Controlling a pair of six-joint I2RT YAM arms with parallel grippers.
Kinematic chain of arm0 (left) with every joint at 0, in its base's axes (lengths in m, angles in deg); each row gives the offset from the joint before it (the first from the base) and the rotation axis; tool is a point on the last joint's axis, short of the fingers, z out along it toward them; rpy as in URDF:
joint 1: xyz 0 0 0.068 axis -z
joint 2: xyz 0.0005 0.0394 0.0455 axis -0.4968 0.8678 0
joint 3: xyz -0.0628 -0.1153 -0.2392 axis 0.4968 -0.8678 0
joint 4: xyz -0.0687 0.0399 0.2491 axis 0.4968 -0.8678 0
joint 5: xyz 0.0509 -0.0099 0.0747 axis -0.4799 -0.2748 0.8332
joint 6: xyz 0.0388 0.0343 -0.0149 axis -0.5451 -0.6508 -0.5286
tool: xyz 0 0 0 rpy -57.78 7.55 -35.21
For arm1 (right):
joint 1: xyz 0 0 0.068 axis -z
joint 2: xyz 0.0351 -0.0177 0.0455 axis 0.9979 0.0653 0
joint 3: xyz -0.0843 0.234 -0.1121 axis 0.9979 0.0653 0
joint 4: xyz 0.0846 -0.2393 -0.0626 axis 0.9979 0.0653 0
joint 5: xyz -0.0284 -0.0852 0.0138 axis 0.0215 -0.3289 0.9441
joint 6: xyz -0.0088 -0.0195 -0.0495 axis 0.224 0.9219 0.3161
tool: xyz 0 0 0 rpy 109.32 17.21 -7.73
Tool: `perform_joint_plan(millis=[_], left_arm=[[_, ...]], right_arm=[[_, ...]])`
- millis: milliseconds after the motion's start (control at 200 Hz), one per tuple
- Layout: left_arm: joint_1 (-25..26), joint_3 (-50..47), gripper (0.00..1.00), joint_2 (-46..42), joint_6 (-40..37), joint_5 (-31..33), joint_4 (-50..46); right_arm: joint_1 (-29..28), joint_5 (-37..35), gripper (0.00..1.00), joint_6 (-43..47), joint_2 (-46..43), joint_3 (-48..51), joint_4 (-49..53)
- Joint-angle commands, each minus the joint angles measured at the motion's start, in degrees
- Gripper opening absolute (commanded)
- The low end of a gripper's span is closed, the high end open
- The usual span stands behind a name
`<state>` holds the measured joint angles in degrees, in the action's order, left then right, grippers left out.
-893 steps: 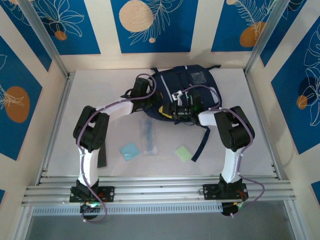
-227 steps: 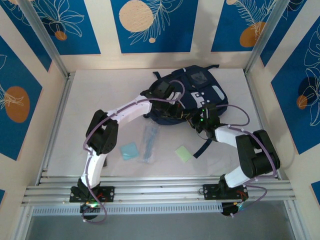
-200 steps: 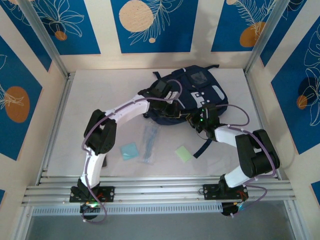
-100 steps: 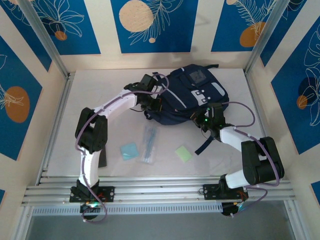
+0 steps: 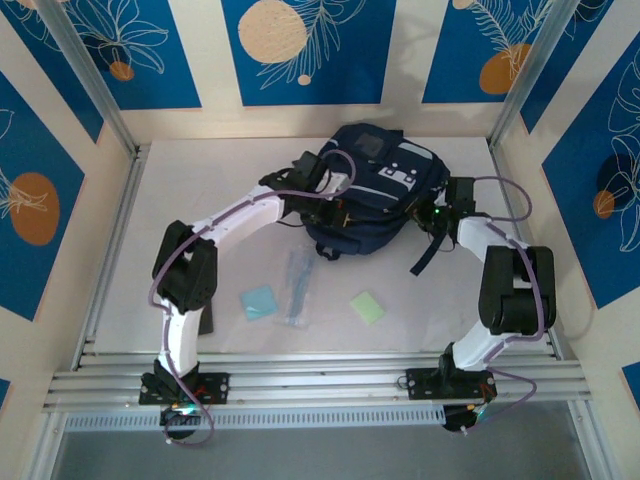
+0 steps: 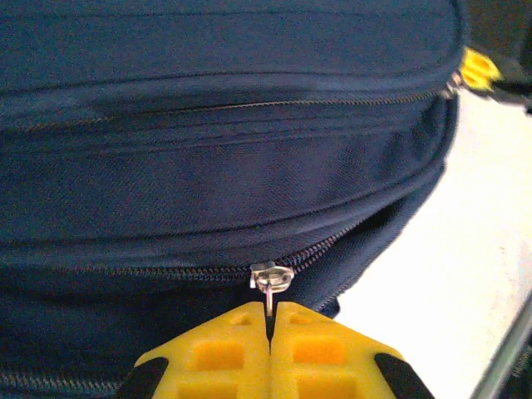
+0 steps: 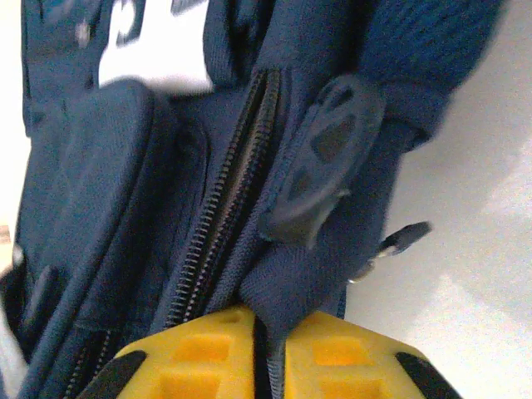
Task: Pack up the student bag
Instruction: Unzip the student bag at the top-center of the table.
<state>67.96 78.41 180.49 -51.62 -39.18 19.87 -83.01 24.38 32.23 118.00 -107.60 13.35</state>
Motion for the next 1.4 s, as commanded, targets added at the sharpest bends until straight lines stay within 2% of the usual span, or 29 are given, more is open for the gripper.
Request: perform_joint_plan(millis=[0,50,190,270,370,655,725,755,795,820,865,980,1135,1395], left_arm=[[1.5,3.5,0.0,-1.8,4.2,-6.1,0.3],[2.1,5.4,0.0,-0.5,4.8,-5.8,0.8],[3.1,10.2,0.0,2.5,6.8,-5.2,1.8],[3.7,11.4,0.0,3.2,7.0,-4.5,2.2],[4.5,11.1,0.0,3.0,7.0,-4.0,2.2],[6.9,5.6,0.0,0.2,7.2,-2.8,4.8],[7.2,4.7,0.0,-0.3,6.8,-3.1,5.1],[7.3,4.3,0.0,-0.4,6.6,-3.3,5.1],[7.3,4.0,0.0,-0.5,6.2,-3.8,5.2],[7.3,3.6,0.0,-0.7,6.0,-3.9,5.2],[7.3,3.2,0.0,-0.9,5.4,-3.2,4.6],[5.9,1.6,0.0,-1.6,2.7,2.5,0.5],[0.0,-3.2,0.0,-2.9,-2.0,9.4,-3.7],[-4.3,-6.7,0.0,-4.2,-7.4,14.7,-6.2]], right_arm=[[1.0,0.7,0.39,0.4,-4.6,-2.2,2.1],[0.7,1.9,0.51,-0.6,-8.1,-0.7,3.4],[-0.5,4.9,0.76,-3.9,-18.2,4.2,7.7],[-2.0,5.3,0.81,-6.3,-22.2,7.0,8.4],[-3.6,7.1,0.83,-10.5,-24.1,9.8,4.1],[-8.5,8.7,0.83,-22.5,-13.8,8.9,-4.7],[-8.9,7.5,0.79,-24.2,-11.0,9.2,-7.0],[-9.0,6.3,0.75,-24.2,-9.8,9.2,-7.5],[-8.8,5.8,0.54,-24.2,-8.5,9.3,-8.8],[-8.7,5.9,0.32,-24.2,-7.9,9.6,-10.1],[-8.6,5.7,0.01,-23.9,-7.2,9.9,-11.8],[-8.5,5.4,0.0,-20.3,-8.4,9.7,-10.7],[-7.9,3.1,0.0,-12.8,-13.2,9.2,-4.5],[-5.1,7.9,0.0,-5.3,-14.0,6.1,1.0]])
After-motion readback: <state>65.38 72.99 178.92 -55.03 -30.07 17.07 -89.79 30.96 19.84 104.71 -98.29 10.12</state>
